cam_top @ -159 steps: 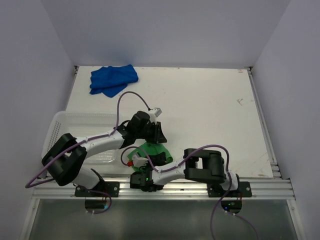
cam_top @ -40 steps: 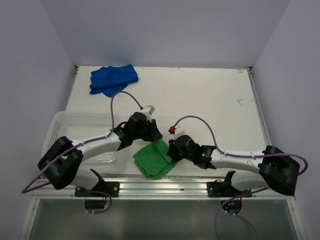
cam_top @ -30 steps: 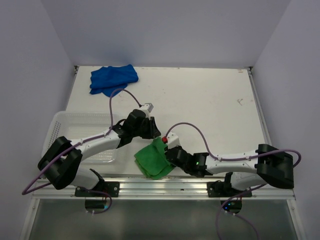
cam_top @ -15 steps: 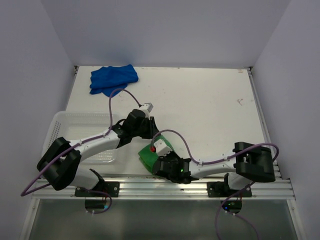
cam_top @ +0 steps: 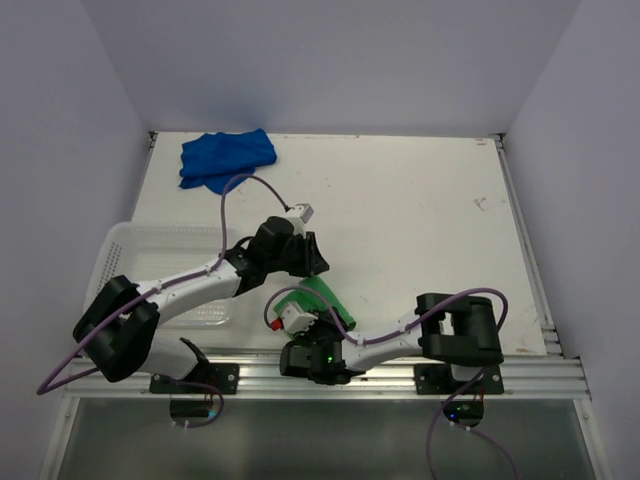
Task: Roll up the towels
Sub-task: Roll the towel
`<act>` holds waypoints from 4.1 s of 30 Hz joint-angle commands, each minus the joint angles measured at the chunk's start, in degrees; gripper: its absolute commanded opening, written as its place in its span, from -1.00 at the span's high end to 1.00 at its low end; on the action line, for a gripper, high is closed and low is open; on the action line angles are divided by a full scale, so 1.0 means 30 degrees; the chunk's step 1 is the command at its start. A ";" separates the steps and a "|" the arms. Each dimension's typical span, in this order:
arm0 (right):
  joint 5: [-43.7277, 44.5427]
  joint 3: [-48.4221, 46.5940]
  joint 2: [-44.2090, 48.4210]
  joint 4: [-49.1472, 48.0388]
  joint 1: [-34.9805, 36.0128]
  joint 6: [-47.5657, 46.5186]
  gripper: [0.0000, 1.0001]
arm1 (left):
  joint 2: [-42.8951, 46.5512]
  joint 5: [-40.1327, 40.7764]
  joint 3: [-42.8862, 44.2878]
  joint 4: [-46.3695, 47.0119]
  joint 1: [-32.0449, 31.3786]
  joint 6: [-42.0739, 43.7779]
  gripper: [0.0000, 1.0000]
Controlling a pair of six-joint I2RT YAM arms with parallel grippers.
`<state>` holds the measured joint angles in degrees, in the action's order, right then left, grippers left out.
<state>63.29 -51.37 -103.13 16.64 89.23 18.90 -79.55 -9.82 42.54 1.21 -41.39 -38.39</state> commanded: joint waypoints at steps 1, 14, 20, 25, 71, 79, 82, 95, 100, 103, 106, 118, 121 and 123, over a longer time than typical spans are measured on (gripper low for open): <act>-0.0265 -0.1009 -0.0923 0.0574 0.0227 0.0118 1.00 | 0.0618 -0.1060 -0.0176 0.1762 -0.0559 -0.0209 0.35; -0.0500 -0.1976 -0.2156 0.1365 0.0227 0.0030 1.00 | 0.1291 -0.0915 -0.3222 0.2525 -0.1761 -0.1235 0.35; -0.0500 -0.1831 -0.1894 0.1279 0.0227 0.0147 0.89 | 0.1263 -0.0564 -0.4161 0.2934 -0.1849 -0.1382 0.35; -0.1025 -0.0924 -0.0401 0.0166 0.0139 -0.0029 0.67 | 0.0560 0.0871 -0.4716 0.2935 -0.1937 -0.1324 0.38; -2.0303 0.8365 1.0620 -0.8915 -1.0232 0.7969 -0.23 | 0.0089 0.1663 -0.6359 0.3551 -0.1966 -0.1910 0.39; -2.0539 0.8716 0.9446 -0.9444 -1.0232 0.7882 -0.22 | 0.0500 0.1810 -0.6622 0.3434 -0.1966 -0.2027 0.39; -2.0627 0.8834 0.9270 -0.9503 -1.0232 0.7735 -0.18 | 0.0617 0.1898 -0.6798 0.3405 -0.1967 -0.2027 0.39; -1.9428 0.8688 0.9679 -0.8655 -1.0144 0.5775 0.79 | 0.1965 0.2953 -0.4750 0.1237 -0.1119 -0.1238 0.24; -1.6885 0.8075 1.0207 -0.7514 -0.9910 0.5041 0.88 | 0.2082 0.2660 -0.3256 0.0156 -0.0181 -0.0475 0.15; -1.5184 0.7518 1.0325 -0.6811 -0.9267 0.4514 0.88 | 0.2229 0.2601 -0.2610 -0.0198 0.0083 -0.0269 0.10; -1.2869 0.6816 0.9945 -0.6254 -0.8126 0.3928 0.89 | 0.2492 0.2396 -0.2259 -0.0287 0.0260 -0.0298 0.08; -0.3818 0.3886 0.5962 -0.3939 -0.2266 0.2812 0.87 | 0.4042 0.2425 -0.1964 -0.1517 0.0407 -0.0444 0.03; -0.2149 0.2776 0.4469 -0.2917 -0.1211 0.2900 0.86 | 0.4687 0.2367 -0.1965 -0.1839 0.0406 -0.0562 0.03; -0.1557 0.2274 0.3446 -0.2649 -0.0478 0.2755 0.86 | 0.5010 0.2308 -0.1936 -0.2073 0.0378 -0.0620 0.02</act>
<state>50.59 -41.41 -89.54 4.62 85.41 27.35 -66.83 -3.79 34.94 -3.90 -40.56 -40.88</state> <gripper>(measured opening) 0.276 0.488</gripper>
